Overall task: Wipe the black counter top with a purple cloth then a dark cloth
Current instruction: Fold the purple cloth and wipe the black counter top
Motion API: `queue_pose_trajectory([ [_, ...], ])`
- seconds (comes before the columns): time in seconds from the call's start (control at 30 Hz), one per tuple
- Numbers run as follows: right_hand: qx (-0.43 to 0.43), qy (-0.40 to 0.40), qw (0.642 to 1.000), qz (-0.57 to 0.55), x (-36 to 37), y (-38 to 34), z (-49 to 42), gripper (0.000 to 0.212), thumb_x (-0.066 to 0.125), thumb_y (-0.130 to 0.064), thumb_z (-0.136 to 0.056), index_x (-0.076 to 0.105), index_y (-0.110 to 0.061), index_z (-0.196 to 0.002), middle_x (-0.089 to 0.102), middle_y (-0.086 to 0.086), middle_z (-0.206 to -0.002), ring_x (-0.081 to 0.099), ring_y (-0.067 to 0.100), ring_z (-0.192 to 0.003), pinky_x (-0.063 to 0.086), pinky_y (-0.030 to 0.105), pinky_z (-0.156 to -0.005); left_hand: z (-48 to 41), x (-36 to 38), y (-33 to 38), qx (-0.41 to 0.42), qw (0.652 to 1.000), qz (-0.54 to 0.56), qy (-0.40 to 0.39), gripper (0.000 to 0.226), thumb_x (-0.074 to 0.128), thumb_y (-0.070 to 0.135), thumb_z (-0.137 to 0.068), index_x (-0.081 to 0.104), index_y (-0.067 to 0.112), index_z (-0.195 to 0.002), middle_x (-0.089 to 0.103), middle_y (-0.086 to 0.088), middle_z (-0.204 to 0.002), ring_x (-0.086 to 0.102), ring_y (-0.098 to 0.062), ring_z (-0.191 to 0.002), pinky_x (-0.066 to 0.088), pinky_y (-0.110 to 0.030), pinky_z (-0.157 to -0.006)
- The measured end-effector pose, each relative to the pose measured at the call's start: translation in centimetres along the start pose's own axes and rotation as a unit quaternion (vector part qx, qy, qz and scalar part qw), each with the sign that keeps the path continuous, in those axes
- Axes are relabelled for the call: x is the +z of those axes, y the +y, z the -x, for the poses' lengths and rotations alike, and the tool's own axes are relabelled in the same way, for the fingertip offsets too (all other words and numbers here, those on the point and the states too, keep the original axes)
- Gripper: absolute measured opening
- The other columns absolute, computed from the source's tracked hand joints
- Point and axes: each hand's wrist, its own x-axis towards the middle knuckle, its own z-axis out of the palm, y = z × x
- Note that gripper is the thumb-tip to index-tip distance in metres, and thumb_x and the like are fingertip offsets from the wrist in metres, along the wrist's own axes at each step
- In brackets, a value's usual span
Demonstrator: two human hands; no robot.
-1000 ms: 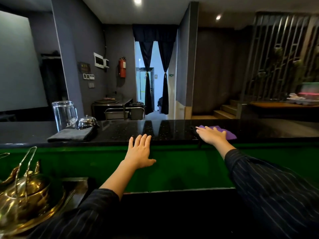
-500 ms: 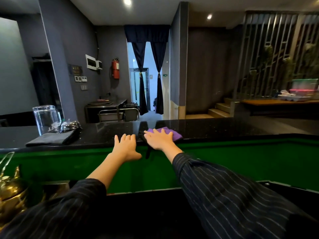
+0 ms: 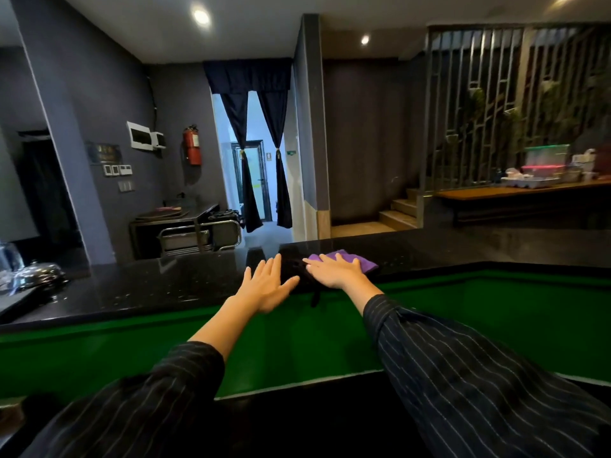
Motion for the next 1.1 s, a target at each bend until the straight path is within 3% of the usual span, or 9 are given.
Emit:
queue_pose_trajectory([
  [0.17, 0.029, -0.014, 0.999, -0.016, -2.2, 9.0, -1.0, 0.05, 0.013, -0.056, -0.1, 0.013, -0.049, -0.15, 0.005, -0.007, -0.164, 0.001, 0.029, -0.151, -0.005, 0.062, -0.115, -1.2, 1.9, 0.9, 0.007, 0.996, -0.074, 0.056, 0.077, 0.018, 0.068, -0.088, 0.027, 0.02, -0.147, 0.03, -0.003, -0.154, 0.025, -0.019, -0.143, 0.015, -0.049, -0.117],
  [0.3, 0.058, -0.017, 0.998, -0.019, -3.1, 13.1, -3.3, 0.052, 0.013, -0.058, -0.1, 0.013, -0.048, -0.15, 0.005, -0.005, -0.164, 0.0, 0.029, -0.151, -0.006, 0.061, -0.116, -1.1, 2.0, 0.6, 0.004, 0.993, -0.107, 0.056, 0.116, 0.004, 0.092, -0.056, 0.026, 0.024, -0.148, 0.029, -0.001, -0.154, 0.028, -0.017, -0.142, 0.022, -0.044, -0.115],
  [0.4, 0.086, -0.019, 0.996, -0.003, -3.2, 13.4, -5.4, 0.054, 0.012, -0.06, -0.099, 0.012, -0.047, -0.151, 0.002, -0.002, -0.164, -0.001, 0.033, -0.15, -0.007, 0.063, -0.115, -1.3, 2.3, 0.7, -0.011, 0.991, -0.118, 0.056, 0.13, -0.006, 0.097, -0.043, 0.023, 0.027, -0.148, 0.027, 0.001, -0.155, 0.026, -0.016, -0.142, 0.021, -0.043, -0.115],
  [0.53, 0.116, -0.015, 0.993, 0.024, -2.8, 10.6, -6.3, 0.061, 0.013, -0.064, -0.096, 0.01, -0.043, -0.153, 0.0, 0.005, -0.164, -0.003, 0.042, -0.148, -0.006, 0.068, -0.112, -1.3, 1.9, 1.3, -0.026, 0.993, -0.116, 0.026, 0.117, 0.009, 0.091, -0.052, 0.018, 0.027, -0.149, 0.022, 0.001, -0.157, 0.023, -0.017, -0.143, 0.018, -0.044, -0.116],
  [0.77, 0.002, -0.028, 0.999, 0.026, -1.6, 6.6, -2.9, 0.058, 0.014, -0.062, -0.097, 0.013, -0.044, -0.152, 0.0, 0.001, -0.164, -0.002, 0.04, -0.149, -0.005, 0.067, -0.113, -1.4, 1.4, 1.8, -0.048, 0.993, -0.106, -0.022, 0.097, 0.031, 0.08, -0.069, 0.016, 0.029, -0.15, 0.018, 0.001, -0.158, 0.026, -0.022, -0.142, 0.019, -0.047, -0.117],
  [0.93, -0.045, -0.035, 0.998, -0.002, -2.1, 9.8, -0.8, 0.055, 0.014, -0.061, -0.098, 0.01, -0.047, -0.152, 0.001, -0.004, -0.164, 0.0, 0.033, -0.15, -0.004, 0.064, -0.115, -1.4, 1.1, 1.8, -0.052, 0.994, -0.086, -0.035, 0.097, 0.031, 0.081, -0.068, 0.015, 0.03, -0.15, 0.016, 0.001, -0.158, 0.025, -0.023, -0.143, 0.018, -0.048, -0.117],
  [1.1, 0.013, -0.033, 0.999, -0.015, -3.1, 14.0, -1.4, 0.055, 0.014, -0.063, -0.098, 0.01, -0.049, -0.151, 0.001, -0.005, -0.164, -0.001, 0.031, -0.15, -0.005, 0.061, -0.115, -1.3, 1.4, 1.3, -0.044, 0.996, -0.074, -0.02, 0.099, 0.028, 0.083, -0.066, 0.018, 0.03, -0.149, 0.02, 0.001, -0.157, 0.027, -0.02, -0.142, 0.017, -0.047, -0.117],
])
